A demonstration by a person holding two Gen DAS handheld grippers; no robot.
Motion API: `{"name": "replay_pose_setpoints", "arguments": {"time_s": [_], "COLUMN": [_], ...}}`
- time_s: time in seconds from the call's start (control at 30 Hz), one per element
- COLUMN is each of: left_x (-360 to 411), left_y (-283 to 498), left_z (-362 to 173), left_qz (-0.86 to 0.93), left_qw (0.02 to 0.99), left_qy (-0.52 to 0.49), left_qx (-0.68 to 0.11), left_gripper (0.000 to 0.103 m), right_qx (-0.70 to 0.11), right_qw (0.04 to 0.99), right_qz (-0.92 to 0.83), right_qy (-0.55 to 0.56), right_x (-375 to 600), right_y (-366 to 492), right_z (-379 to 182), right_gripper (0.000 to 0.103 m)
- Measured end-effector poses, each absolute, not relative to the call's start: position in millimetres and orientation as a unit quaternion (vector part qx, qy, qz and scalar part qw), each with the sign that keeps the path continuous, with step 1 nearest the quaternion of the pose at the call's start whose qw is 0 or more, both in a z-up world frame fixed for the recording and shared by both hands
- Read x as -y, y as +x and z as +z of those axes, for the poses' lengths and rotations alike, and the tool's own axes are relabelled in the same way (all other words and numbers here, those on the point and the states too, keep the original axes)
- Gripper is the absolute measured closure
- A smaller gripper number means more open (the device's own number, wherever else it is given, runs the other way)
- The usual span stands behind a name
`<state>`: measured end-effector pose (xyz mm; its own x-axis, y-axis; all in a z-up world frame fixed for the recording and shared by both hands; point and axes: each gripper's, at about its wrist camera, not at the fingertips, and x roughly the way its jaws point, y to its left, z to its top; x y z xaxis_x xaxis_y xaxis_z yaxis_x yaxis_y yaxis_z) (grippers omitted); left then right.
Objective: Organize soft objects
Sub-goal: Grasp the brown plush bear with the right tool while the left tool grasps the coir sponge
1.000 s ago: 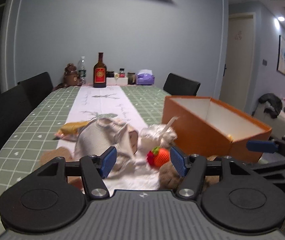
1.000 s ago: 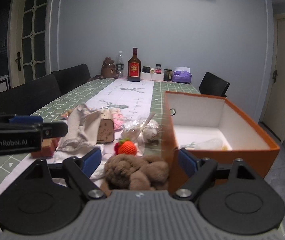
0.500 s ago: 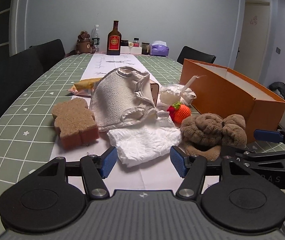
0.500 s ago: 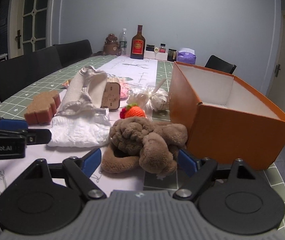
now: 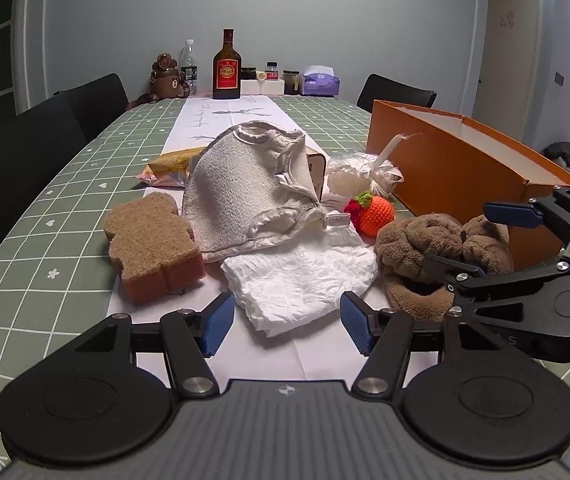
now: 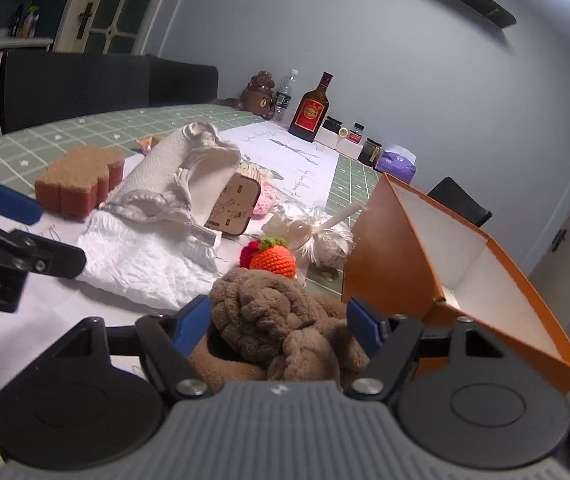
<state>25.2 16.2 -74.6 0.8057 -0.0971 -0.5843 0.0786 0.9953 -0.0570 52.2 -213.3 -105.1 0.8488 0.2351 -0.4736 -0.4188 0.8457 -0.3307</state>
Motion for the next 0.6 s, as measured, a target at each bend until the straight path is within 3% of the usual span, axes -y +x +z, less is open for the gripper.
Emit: {"name": "replay_pose_setpoints", "arguments": {"time_s": [0.23, 0.43, 0.6], "left_x": [-18, -20, -25], "left_y": [34, 40, 44], "left_z": [-76, -79, -81], "left_qz": [-0.040, -0.039, -0.035], "left_qw": [0.948, 0.946, 0.945], "left_qy": [-0.011, -0.011, -0.011], "left_qx": [-0.317, -0.321, -0.324], "left_gripper": [0.031, 0.031, 0.031], "right_qx": [-0.221, -0.258, -0.265], "right_qw": [0.916, 0.905, 0.902], "right_qz": [0.178, 0.189, 0.198], "right_qy": [-0.283, -0.280, -0.276], "right_x": [200, 201, 201], "right_y": [66, 78, 81], "right_z": [-123, -133, -132], "right_gripper": [0.036, 0.035, 0.052]}}
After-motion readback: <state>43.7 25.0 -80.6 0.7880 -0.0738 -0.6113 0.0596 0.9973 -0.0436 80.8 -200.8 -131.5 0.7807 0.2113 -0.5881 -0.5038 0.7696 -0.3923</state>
